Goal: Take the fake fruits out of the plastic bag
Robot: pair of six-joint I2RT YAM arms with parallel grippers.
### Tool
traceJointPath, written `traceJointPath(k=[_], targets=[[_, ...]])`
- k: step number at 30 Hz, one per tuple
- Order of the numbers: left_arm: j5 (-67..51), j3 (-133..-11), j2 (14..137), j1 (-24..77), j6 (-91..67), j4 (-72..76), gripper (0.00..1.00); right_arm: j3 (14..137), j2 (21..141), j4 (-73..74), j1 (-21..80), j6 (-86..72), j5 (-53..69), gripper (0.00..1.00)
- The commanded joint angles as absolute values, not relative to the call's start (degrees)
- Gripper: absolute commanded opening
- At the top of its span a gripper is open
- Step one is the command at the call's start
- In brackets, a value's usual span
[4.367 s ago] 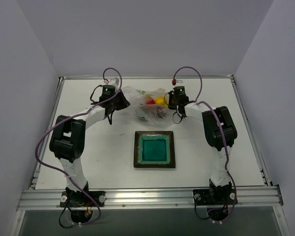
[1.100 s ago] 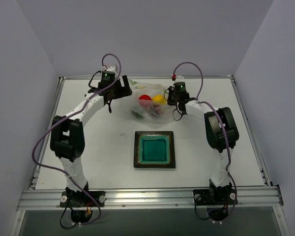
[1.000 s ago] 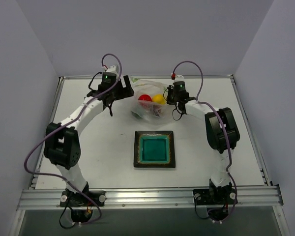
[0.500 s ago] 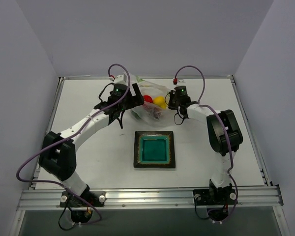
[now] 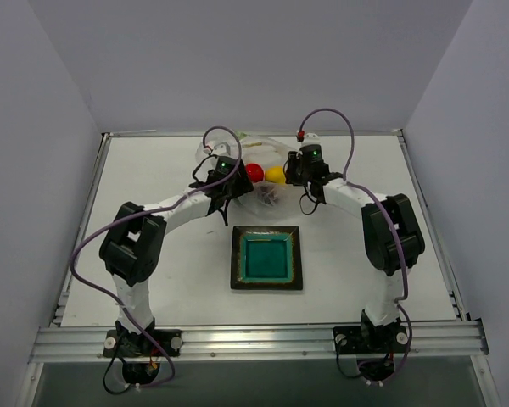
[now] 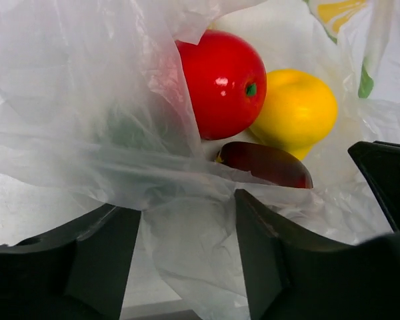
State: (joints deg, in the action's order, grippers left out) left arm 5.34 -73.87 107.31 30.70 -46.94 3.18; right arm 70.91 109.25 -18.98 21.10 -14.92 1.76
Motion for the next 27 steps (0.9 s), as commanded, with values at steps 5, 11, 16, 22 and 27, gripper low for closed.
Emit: traceJointPath(k=[5, 11, 16, 22, 27], targets=[[6.24, -73.4, 104.86, 30.76, -48.43, 11.68, 0.33, 72.85, 103.01, -14.78, 21.36, -12.05, 3.15, 0.56], [4.57, -71.72, 103.8, 30.85, -47.81, 10.98, 0.11, 77.6, 104.32, -11.69, 22.41, -9.4, 14.23, 0.64], [3.96, -68.21, 102.22, 31.11, -48.16, 13.01, 0.03, 84.01, 109.93, -11.78, 22.94, -10.1, 13.54, 0.64], [1.67, -63.2, 99.93, 31.73, -49.04, 15.82, 0.02, 95.68, 120.2, -13.71, 22.15, -13.18, 10.81, 0.31], [0.71, -59.34, 97.65, 31.73, -48.95, 16.78, 0.02, 105.28, 128.22, -14.59, 21.01, -14.33, 12.13, 0.04]])
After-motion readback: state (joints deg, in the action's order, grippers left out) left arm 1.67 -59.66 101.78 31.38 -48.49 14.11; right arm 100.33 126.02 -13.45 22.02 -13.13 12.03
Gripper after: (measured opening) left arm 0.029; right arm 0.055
